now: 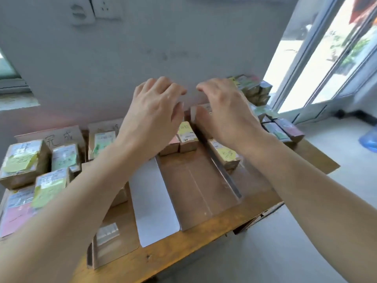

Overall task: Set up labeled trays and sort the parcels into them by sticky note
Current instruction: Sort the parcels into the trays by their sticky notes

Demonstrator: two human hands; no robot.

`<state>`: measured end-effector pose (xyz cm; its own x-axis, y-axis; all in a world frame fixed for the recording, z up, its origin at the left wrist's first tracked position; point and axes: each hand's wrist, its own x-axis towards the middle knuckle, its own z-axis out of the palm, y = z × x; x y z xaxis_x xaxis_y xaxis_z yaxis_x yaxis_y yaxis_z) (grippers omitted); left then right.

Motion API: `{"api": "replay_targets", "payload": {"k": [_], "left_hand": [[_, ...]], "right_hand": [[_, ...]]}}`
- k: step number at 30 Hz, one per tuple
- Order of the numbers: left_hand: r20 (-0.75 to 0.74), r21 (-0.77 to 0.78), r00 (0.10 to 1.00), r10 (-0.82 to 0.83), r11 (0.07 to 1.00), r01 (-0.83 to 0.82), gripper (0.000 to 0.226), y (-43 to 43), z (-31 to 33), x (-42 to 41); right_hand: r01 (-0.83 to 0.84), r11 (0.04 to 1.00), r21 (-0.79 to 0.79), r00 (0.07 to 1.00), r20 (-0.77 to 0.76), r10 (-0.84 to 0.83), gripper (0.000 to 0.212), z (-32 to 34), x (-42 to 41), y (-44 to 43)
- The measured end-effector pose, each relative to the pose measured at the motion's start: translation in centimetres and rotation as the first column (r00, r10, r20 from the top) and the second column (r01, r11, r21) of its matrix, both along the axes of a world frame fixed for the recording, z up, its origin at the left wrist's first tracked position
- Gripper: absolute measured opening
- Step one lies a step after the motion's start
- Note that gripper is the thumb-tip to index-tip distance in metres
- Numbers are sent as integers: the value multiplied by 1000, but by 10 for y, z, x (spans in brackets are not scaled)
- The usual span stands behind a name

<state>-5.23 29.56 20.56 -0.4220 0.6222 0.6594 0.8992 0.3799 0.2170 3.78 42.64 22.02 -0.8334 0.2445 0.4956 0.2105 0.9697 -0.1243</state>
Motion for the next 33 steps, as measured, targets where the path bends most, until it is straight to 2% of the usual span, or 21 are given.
{"api": "replay_targets", "payload": {"k": [6, 11, 16, 21, 27, 33], "left_hand": [[-99, 73, 994, -52, 996, 60, 23, 82, 23, 57], [-122, 143, 992, -27, 989, 44, 21, 181, 15, 126], [-13, 78, 1000, -3, 997, 4, 23, 287, -5, 184], [91, -6, 995, 29, 1000, -28, 25, 357, -23, 210], [143, -83, 988, 49, 996, -37, 27, 413, -44, 202], [187, -71, 981, 50, 997, -37, 29, 464, -58, 174]], "right_hand": [[139, 980, 141, 984, -135, -121, 27, 14, 64, 80], [115, 988, 104, 981, -171, -96, 31, 10, 128, 177], [106, 993, 48, 988, -115, -100, 36, -3, 182, 282], [142, 990, -15, 989, -28, -143, 36, -18, 210, 359], [160, 984, -78, 985, 73, -155, 40, -45, 209, 419], [255, 958, -128, 953, 200, -227, 41, -66, 189, 491]]}}
